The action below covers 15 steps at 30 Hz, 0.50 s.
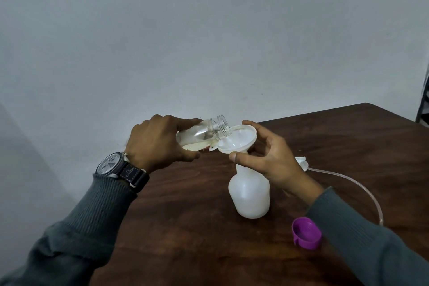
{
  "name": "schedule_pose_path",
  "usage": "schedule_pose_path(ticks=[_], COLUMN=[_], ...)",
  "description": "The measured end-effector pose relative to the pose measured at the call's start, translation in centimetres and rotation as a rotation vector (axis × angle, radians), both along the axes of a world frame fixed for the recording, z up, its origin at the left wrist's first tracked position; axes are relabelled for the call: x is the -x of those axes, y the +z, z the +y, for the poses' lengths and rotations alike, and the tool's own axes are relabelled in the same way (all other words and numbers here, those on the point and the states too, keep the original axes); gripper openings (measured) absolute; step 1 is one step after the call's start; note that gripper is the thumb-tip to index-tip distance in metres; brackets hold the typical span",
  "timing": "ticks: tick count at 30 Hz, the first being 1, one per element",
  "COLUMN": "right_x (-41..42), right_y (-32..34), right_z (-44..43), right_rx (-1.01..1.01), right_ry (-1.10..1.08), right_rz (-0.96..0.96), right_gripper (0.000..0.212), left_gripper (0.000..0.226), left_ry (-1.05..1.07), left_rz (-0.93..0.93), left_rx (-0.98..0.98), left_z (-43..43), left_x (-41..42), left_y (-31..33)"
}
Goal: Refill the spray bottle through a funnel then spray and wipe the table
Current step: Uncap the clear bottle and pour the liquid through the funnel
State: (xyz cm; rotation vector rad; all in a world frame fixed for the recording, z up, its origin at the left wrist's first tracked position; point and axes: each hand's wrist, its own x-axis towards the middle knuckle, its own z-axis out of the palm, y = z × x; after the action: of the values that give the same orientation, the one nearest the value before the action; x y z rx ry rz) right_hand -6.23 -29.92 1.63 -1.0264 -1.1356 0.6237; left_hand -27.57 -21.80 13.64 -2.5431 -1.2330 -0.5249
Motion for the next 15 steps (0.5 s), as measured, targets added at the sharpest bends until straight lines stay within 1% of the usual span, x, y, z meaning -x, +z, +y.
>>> schedule_pose_path(ticks=[2,8,15], right_x=[0.03,0.00,0.09], right_y=[-0.03,-0.03,0.01], right_z=[0.03,0.00,-0.07], right_rx=[0.001,-0.002,-0.002], right_ry=[-0.003,0.000,-0.005], right_rz=[0.004,0.006,0.018], right_gripper=[0.085,0.094,0.093], left_gripper=[0.073,0.073,0.073], left_ry=[0.000,0.009,0.009], left_rz=[0.000,-0.005,0.006], left_rx=[0.002,0.010,0.000], left_z=[-0.06,-0.20,-0.23], left_x=[0.00,0.01,0.00], left_y=[0.04,0.05,0.13])
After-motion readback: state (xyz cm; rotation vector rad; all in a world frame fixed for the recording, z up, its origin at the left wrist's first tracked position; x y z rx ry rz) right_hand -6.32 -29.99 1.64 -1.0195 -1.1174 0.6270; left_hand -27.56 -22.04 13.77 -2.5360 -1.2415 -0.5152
